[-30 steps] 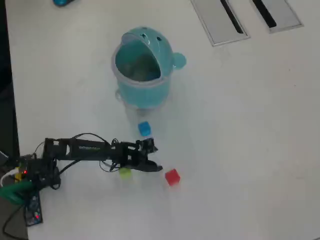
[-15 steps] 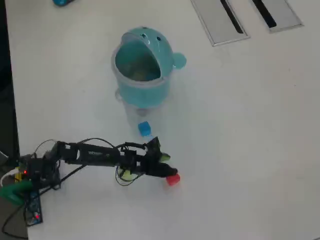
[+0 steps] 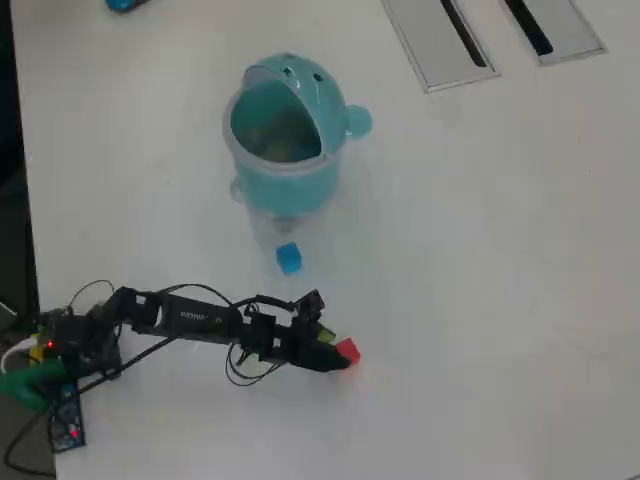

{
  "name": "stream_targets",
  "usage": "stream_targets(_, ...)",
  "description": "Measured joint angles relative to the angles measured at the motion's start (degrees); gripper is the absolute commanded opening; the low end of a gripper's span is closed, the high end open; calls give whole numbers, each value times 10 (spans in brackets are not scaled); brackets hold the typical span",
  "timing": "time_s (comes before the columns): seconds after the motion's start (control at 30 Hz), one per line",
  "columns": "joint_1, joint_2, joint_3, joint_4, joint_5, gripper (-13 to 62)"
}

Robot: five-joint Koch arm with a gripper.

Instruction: Grasp RGB lego blocks and put them in the bin one by one.

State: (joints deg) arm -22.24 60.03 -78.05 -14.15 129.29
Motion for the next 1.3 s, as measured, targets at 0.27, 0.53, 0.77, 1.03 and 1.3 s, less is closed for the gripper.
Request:
stream_targets(0.27, 4, -19, 0, 0, 0, 355)
stream_targets(0.53, 6, -35, 0, 0, -1, 355)
stream_targets(0.77, 6, -63, 0, -29, -4, 353)
stream_targets(1.03, 11, -83, 35, -45, -4, 356)
stream_targets(1.3, 9, -112, 71, -18, -4, 355)
